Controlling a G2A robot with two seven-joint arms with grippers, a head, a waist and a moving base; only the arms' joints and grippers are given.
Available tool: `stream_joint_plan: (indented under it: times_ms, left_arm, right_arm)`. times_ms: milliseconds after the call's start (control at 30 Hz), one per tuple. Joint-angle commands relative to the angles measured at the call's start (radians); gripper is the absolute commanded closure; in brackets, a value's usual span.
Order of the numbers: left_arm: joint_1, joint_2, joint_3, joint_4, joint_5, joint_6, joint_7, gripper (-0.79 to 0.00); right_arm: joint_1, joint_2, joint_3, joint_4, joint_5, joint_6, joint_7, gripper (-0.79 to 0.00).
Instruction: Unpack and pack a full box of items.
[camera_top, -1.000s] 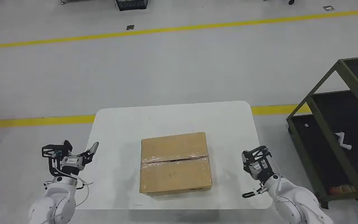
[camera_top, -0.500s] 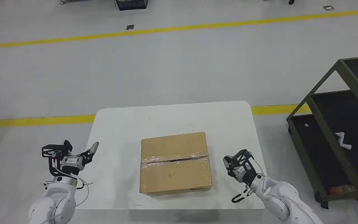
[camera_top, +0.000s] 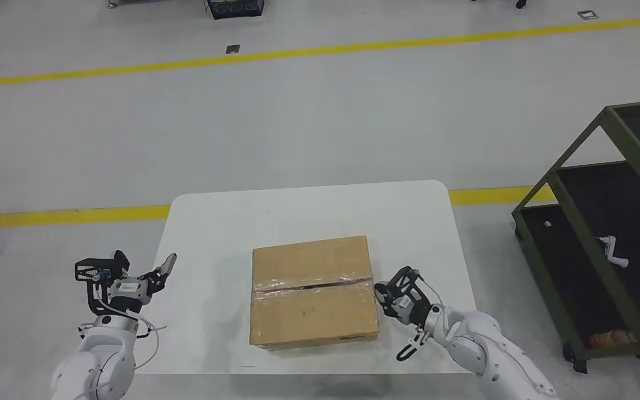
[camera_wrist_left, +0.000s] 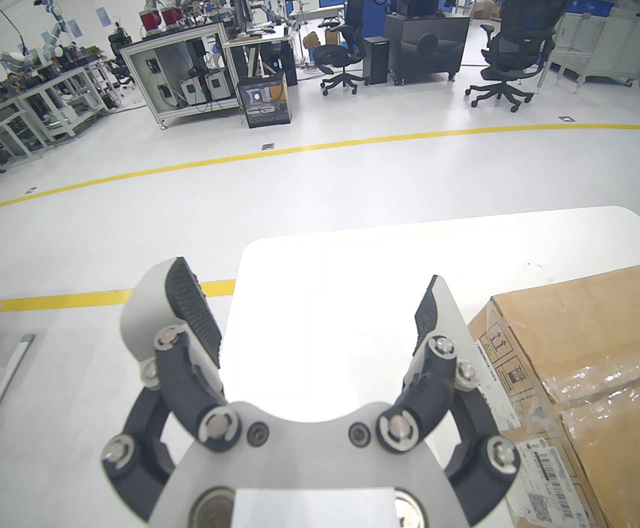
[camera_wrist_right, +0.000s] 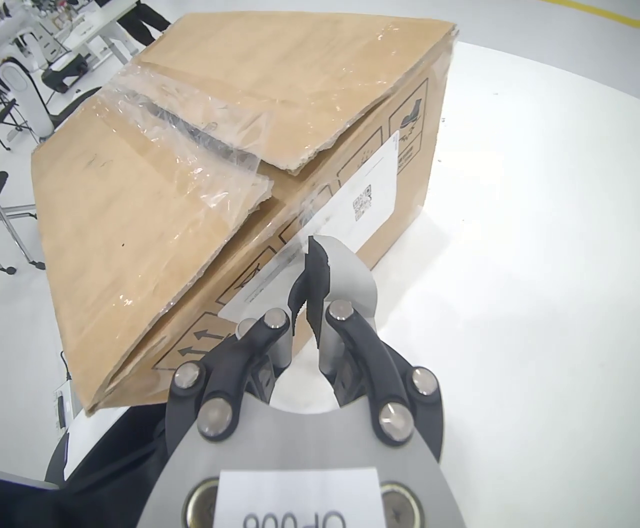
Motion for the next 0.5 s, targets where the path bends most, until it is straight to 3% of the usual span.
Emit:
stream_joint_plan:
  times_ms: [0, 467]
  left_arm:
    - [0.000, 0.000, 0.000, 0.000, 0.000, 0.000, 0.000, -0.785]
    - [0.000, 0.000, 0.000, 0.000, 0.000, 0.000, 0.000, -0.785]
  right_arm:
    - [0.020, -0.006, -0.019, 0.021, 0.007, -0.002, -0.001, 0.000]
    - [0.109, -0.049, -0.146, 0.093, -0.013, -0.031, -0.027, 0.000]
